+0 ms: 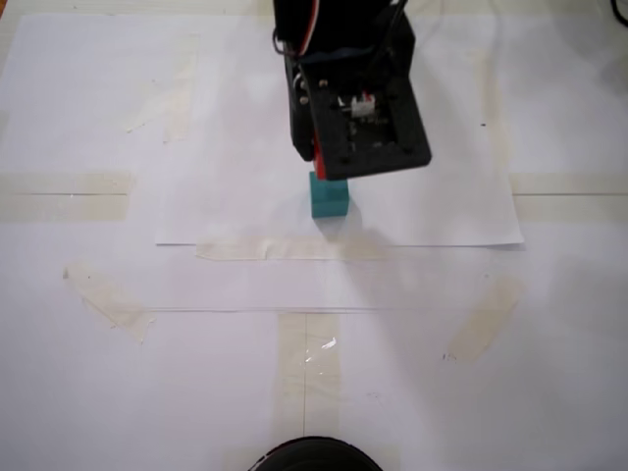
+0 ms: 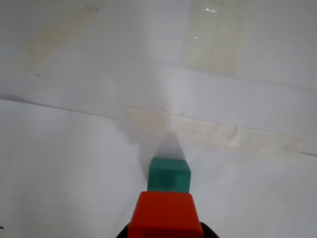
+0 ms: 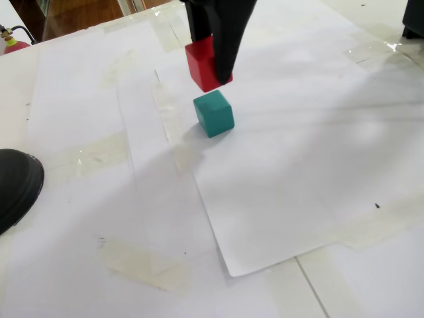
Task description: Put the red cube on the top of the blue cube.
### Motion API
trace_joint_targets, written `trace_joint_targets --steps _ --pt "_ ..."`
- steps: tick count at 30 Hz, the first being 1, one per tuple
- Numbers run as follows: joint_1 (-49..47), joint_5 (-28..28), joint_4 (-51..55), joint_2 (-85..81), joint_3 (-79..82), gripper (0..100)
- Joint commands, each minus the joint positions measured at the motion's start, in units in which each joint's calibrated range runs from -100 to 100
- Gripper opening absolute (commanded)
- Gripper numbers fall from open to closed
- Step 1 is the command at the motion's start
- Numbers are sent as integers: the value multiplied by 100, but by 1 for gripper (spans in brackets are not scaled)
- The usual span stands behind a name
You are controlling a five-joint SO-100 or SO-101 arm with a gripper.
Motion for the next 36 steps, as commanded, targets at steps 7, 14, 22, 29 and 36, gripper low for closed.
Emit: trace_joint_targets --steps 7,14,22,29,36 --pt "138 78 -192 119 -501 3" --pt "130 68 -331 145 -383 3" --pt "115 59 -494 231 -220 3" --pt "130 54 -543 291 -65 3" --pt "107 20 -575 308 62 3"
